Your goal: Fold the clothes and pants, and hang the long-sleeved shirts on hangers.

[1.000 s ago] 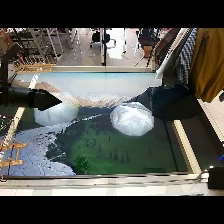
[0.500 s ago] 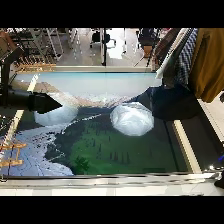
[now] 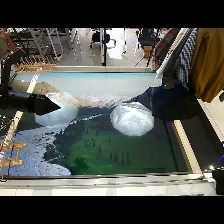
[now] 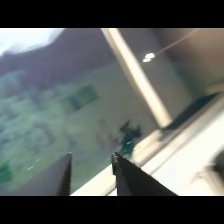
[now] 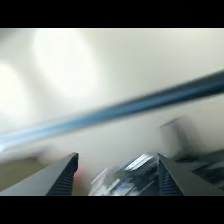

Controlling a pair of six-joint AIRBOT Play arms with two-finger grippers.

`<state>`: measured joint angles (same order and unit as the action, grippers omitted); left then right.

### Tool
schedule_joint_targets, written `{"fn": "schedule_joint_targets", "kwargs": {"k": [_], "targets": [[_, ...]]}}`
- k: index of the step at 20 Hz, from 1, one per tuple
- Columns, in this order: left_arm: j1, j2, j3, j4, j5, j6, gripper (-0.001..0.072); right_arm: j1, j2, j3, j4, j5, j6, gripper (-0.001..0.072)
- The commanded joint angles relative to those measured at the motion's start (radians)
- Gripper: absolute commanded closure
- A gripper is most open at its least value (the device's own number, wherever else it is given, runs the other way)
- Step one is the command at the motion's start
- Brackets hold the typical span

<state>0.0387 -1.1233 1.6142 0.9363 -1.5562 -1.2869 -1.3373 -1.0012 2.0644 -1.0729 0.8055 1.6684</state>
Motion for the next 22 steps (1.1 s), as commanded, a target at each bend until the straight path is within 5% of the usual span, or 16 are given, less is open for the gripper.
{"fn": "schedule_joint_targets", "kwargs": {"k": [1, 4, 6, 8, 9, 12, 22], "targets": [[0.001, 0.01, 0.0, 0.423, 0.0, -0.057, 0.0498, 0.304, 0.008, -0.07, 0.33, 0.354, -0.372, 0.024], [0.002, 0.011, 0.0, 0.929, 0.0, -0.18, 0.0495, 0.706, -0.082, -0.257, 0.211, 0.7, -0.383, 0.0282], [0.002, 0.011, 0.0, 1.04, 0.0, -0.18, 0.0496, 0.937, -0.139, -0.385, 0.077, 0.699, -0.383, 0.0282], [0.001, 0.01, 0.0, 1.044, 0.0, -0.18, 0.0496, 1.094, -0.185, -0.439, -0.14, 0.527, -0.38, 0.0284], [0.001, 0.007, 0.0, 1.033, 0.0, -0.18, 0.0495, 1.139, -0.2, -0.44, -0.232, 0.432, -0.38, 0.0344], [0.0, 0.002, 0.0, 1.025, 0.0, -0.179, 0.0496, 1.175, -0.2, -0.439, -0.343, 0.173, -0.381, 0.0671], [0.0, 0.002, 0.0, 1.025, 0.0, -0.18, 0.0495, 1.175, -0.192, -0.438, -0.335, 0.11, -0.38, 0.0673]]}}
